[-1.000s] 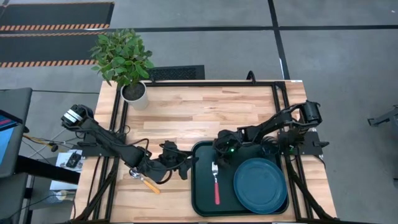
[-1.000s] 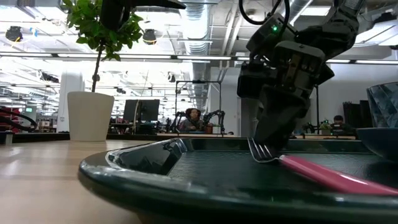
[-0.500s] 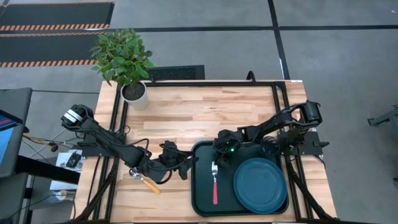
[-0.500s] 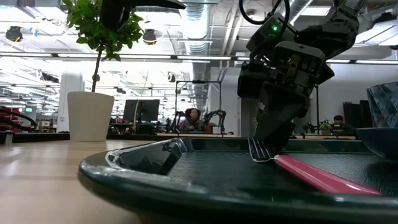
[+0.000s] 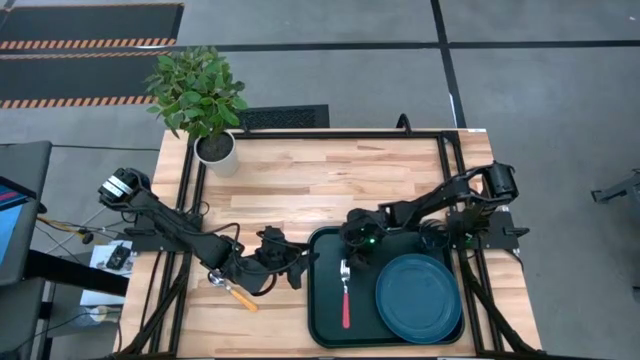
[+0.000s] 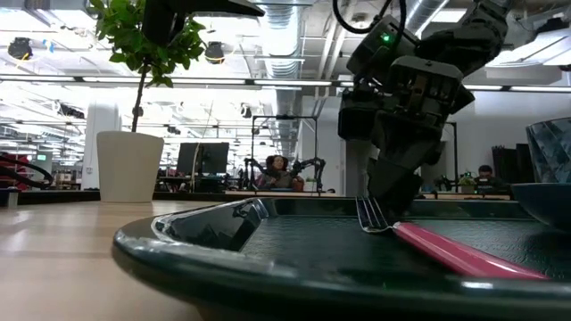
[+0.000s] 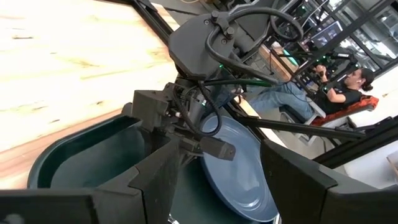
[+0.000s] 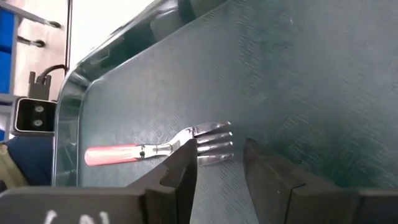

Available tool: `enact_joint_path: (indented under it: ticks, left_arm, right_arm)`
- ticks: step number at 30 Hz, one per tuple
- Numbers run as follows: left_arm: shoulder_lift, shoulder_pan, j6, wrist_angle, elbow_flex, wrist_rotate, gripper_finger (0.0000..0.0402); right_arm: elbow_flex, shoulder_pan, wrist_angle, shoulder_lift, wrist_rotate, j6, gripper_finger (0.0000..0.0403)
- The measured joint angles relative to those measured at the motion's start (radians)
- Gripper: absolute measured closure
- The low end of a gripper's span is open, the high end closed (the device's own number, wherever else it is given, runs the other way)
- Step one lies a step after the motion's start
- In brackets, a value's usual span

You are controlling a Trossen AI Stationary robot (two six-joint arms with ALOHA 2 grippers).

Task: Pick and place plate/cup/fork/spoon on tray
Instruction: Put the yellow spoon on the black tray

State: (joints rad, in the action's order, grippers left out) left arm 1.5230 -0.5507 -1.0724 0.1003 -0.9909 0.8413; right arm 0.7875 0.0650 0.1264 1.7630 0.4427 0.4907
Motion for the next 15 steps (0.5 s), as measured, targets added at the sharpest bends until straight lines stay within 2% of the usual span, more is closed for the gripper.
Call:
enact_joint_path:
  ticks: [10,15]
  left_arm:
    - [0.000,0.000,-0.030,-0.061,0.000,-0.018,0.0189]
    - [0.000,-0.013,-0.142,-0.189,0.000,-0.026,0.0189]
  right_arm:
    - [0.086,0.000,-0.202,-0.028,-0.005,-0.062,0.0262]
    - [0.100,-0.001,-0.315,-0.118,-0.087,-0.083,0.0261]
